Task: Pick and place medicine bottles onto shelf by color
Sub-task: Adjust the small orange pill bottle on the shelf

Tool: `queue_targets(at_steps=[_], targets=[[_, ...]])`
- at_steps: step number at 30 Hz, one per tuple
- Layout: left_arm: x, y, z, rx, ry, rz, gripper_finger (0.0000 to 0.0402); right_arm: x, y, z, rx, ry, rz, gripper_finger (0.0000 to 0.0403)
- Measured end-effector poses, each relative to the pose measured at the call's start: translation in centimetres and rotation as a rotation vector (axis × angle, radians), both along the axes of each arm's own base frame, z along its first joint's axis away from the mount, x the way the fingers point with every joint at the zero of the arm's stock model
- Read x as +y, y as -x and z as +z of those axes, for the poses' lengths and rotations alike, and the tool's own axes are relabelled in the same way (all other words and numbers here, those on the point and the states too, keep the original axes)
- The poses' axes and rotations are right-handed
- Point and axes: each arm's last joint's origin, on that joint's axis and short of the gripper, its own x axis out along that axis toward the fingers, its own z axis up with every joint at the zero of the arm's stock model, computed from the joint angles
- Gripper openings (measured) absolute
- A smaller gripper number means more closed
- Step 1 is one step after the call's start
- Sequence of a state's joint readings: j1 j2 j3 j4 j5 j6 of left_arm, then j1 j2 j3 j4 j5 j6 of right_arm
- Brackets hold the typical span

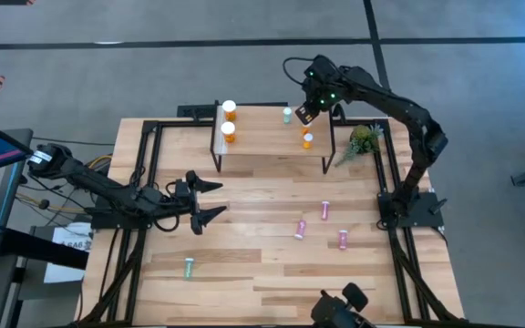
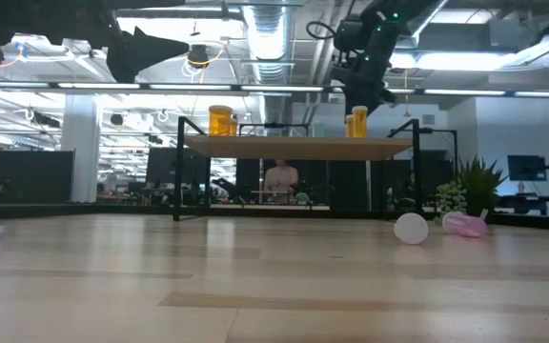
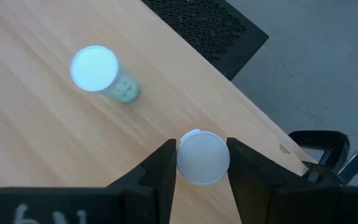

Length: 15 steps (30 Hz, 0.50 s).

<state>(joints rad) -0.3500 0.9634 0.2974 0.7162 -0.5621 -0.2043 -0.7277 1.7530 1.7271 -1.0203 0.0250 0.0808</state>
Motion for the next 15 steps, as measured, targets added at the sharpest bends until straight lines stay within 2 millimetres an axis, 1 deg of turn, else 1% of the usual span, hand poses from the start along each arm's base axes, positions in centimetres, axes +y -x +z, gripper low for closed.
queue_targets(at_steps=[7, 15], targets=[[0.00, 0.00, 0.00, 0.000, 0.000, 0.001, 0.0352, 0.04, -0.09, 0.00, -0.008, -0.004, 0.010, 0.0153], [0.00, 0.00, 0.00, 0.000, 0.000, 0.001, 0.0352, 0.07, -0.19, 0.00, -0.006, 0.001, 0.060, 0.0155]])
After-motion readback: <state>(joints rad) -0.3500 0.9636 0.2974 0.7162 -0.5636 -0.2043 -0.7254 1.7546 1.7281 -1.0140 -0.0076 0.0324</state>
